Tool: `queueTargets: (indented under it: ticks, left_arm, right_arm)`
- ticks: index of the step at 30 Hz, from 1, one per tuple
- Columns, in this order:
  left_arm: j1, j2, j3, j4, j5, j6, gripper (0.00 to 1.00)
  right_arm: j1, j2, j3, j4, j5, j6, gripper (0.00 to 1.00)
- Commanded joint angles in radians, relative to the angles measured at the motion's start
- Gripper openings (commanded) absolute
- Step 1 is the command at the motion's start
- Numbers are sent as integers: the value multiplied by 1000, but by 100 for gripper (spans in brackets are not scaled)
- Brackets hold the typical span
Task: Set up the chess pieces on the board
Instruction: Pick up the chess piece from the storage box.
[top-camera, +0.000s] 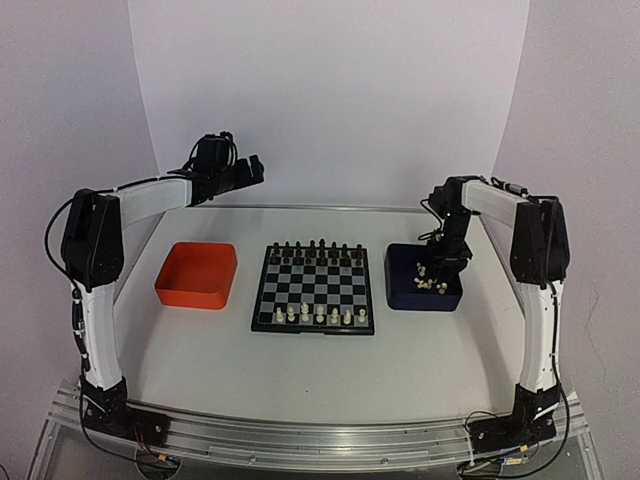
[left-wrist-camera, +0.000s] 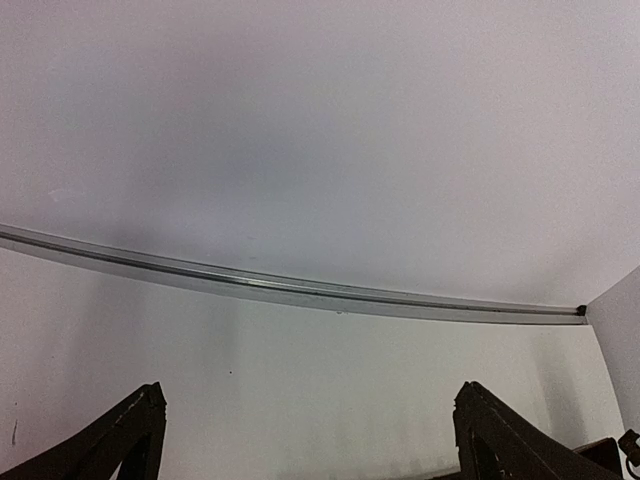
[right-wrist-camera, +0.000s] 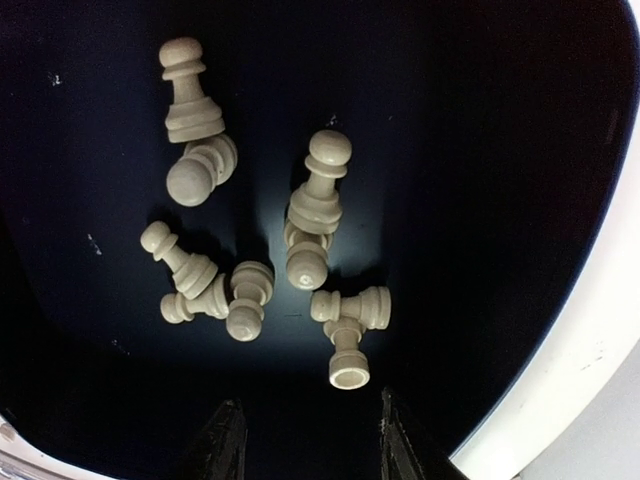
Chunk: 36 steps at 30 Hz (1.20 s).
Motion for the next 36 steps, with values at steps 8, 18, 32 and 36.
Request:
queueTargets:
  ticks: [8,18,32,36]
  left_arm:
    - [5,-72,-34,36,11,2,100]
    - [5,-92,-61,75,11,1,100]
    - [5,-109,-84,90,21,0,100]
    - [5,-122,-101,99,24,-3,100]
  right_arm:
    - [1,29,28,-33,69,17,37]
    - [13,77,58,-33,64,9,32]
    - [17,76,32,-34,94,8,9]
    - [18,68,25,-34,110,8,1]
